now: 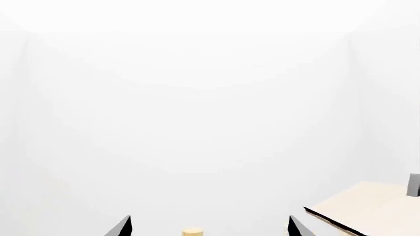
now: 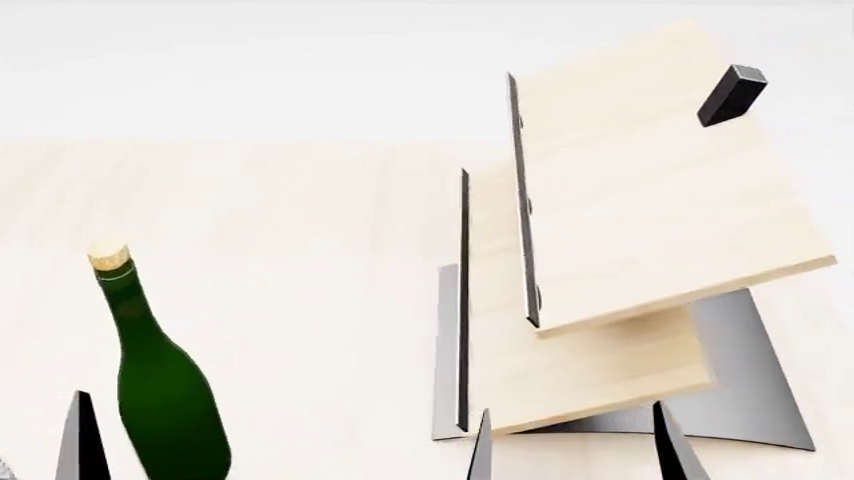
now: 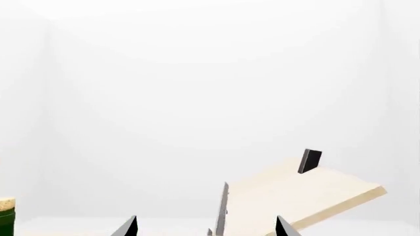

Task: Put the wine bottle on the wine rack.

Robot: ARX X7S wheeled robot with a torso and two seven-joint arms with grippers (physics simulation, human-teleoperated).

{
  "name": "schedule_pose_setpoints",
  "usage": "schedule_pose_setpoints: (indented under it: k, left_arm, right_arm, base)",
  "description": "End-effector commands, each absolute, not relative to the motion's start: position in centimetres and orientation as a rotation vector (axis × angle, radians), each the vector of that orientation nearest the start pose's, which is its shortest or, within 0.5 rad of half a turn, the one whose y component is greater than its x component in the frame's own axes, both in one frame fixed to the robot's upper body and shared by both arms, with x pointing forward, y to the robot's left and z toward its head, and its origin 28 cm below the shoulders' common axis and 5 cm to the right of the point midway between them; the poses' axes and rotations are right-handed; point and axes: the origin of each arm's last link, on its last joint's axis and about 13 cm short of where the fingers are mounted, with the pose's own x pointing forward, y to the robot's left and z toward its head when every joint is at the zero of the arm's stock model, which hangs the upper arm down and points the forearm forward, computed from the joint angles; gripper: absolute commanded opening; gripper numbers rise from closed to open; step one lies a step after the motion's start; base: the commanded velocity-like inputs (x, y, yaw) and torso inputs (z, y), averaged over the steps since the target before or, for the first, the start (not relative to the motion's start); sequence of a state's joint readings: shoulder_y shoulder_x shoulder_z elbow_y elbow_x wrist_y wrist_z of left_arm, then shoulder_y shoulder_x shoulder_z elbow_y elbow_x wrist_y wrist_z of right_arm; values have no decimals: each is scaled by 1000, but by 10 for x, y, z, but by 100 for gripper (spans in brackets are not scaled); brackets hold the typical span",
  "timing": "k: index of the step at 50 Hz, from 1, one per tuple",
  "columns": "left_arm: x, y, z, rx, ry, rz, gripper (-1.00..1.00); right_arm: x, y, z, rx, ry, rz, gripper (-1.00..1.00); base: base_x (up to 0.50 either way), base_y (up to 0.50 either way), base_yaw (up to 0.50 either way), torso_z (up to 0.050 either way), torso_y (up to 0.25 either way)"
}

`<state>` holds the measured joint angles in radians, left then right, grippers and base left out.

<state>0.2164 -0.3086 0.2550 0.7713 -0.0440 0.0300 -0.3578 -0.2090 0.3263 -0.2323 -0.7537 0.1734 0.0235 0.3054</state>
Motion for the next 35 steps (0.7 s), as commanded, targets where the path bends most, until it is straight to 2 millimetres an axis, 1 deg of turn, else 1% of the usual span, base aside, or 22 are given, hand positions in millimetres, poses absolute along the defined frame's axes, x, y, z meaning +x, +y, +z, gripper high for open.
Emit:
schedule_pose_setpoints:
  k: [1,7,25,30,35]
  left_arm:
    - [141,195,129,7,-535,-37,100]
    - [141,195,129,7,-535,-37,100]
    - [141,195,129,7,-534,-36,100]
    - [141,195,130,8,-535,-37,100]
    - [140,195,130,8,-536,-35,100]
  right_arm:
    - [144,-90,124,47,-437,100,100]
    - [144,-90,124,49,-437,101,100]
    - [145,-87,121,17,-441,87,100]
    - [145,-85,124,13,-448,85,100]
    - [148,-77,130,18,-462,96,100]
  base:
    - [0,-184,0,0,0]
    - [0,-176,0,0,0]
    - [0,0,0,0,0]
    - [0,0,0,0,0]
    - [0,0,0,0,0]
